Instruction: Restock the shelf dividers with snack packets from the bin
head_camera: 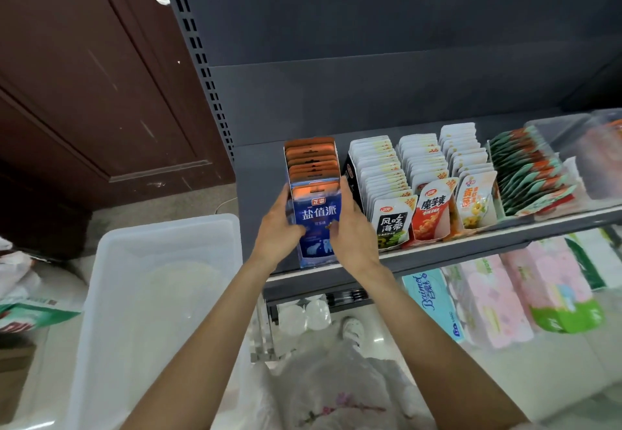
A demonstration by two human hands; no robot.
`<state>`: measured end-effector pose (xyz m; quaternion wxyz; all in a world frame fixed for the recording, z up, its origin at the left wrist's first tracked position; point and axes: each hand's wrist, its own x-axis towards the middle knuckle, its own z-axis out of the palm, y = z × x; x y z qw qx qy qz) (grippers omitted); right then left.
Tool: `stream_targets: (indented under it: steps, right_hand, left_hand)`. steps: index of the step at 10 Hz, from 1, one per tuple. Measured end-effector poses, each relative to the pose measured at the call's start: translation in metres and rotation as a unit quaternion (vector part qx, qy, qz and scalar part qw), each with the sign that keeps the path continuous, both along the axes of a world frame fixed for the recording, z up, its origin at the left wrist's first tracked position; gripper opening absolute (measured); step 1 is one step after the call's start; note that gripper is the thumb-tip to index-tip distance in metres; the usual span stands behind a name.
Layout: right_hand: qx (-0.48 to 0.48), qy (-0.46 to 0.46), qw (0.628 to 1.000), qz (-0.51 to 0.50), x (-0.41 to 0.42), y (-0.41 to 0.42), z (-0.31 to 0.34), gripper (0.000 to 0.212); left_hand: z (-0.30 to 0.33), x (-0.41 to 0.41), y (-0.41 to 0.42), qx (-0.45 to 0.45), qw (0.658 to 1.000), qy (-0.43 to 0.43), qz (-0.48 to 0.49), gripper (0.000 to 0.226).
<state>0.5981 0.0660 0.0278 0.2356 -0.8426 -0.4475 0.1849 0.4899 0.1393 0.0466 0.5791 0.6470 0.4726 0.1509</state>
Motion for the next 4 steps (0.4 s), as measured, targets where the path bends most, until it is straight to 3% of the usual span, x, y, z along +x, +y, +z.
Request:
stream_targets:
  steps: [3, 4]
  right_hand:
    - [0.001, 0.071, 0.997, 0.015, 0.006, -0.002, 0.005, 0.084]
    - [0.045, 0.032, 0.998, 0.040, 0.006, -0.013, 0.022, 0.071]
  left_hand:
    - [0.000, 0.003, -0.008, 0.018, 1.000, -0.015, -0.012, 0.068]
    - [0.001, 0.003, -0.011, 0.057, 0.998, -0.010, 0.033, 0.072]
